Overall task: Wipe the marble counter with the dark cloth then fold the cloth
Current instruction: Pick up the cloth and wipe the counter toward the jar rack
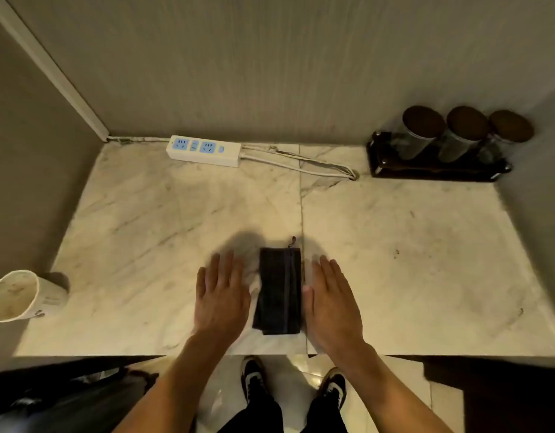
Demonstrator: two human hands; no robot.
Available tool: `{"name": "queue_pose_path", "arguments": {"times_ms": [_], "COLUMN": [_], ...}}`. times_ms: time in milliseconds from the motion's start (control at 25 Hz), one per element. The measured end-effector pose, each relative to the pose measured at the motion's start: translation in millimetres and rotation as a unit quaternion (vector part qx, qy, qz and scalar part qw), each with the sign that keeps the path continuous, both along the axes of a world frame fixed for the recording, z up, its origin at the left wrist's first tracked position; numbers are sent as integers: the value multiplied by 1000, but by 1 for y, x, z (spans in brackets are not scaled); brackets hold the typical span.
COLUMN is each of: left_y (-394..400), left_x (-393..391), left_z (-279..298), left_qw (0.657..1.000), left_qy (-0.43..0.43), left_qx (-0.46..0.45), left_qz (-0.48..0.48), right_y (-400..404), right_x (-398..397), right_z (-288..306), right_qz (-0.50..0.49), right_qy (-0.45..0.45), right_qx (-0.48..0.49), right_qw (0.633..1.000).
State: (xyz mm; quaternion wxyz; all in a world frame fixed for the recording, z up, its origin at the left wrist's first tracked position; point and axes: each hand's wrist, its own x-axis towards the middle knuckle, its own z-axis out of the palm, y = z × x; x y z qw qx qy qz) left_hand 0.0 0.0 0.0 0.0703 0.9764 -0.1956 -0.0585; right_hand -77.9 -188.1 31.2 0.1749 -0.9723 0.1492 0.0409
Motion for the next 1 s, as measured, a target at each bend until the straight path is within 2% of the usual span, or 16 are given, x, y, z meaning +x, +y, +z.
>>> {"name": "queue_pose_path", "arguments": {"times_ms": [200, 480, 680, 1000], "left_y": [3, 3, 3, 2], "left_x": [1, 1, 1, 0], "left_z": [-14, -25, -27, -23], "left_qw": [1000, 999, 999, 999], "left_qy": [-7, -14, -8, -14], "left_qx": [-25, -29, -35, -33], "left_qz": [14, 14, 24, 22], "right_y": [33, 65, 68, 64], "right_x": [24, 50, 50, 41], "right_z": [-20, -33, -42, -42], "right_qz": [-19, -23, -28, -23], "right_qy": [-37, -16, 12, 3], "right_qx": [1, -26, -60, -46], "right_qw": [999, 999, 998, 999]}}
